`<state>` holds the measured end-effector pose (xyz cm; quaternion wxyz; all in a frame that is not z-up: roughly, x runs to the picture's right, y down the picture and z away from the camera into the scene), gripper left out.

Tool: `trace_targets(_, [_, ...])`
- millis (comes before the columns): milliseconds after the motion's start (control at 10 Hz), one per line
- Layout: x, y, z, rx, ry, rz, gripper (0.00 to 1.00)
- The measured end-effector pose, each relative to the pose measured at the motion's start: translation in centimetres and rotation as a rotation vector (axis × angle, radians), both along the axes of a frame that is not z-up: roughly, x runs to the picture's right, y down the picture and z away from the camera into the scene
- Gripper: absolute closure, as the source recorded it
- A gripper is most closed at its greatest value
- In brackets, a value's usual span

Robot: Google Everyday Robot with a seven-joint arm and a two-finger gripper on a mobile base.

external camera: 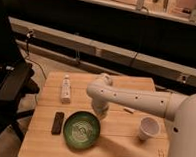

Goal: Push the ceramic bowl across the table

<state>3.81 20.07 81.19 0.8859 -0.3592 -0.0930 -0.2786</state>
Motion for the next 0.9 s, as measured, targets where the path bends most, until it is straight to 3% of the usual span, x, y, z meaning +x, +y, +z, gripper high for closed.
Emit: trace_targets(900, [-0.84, 0.11, 0.04, 0.000, -0.029, -0.019, 1.00])
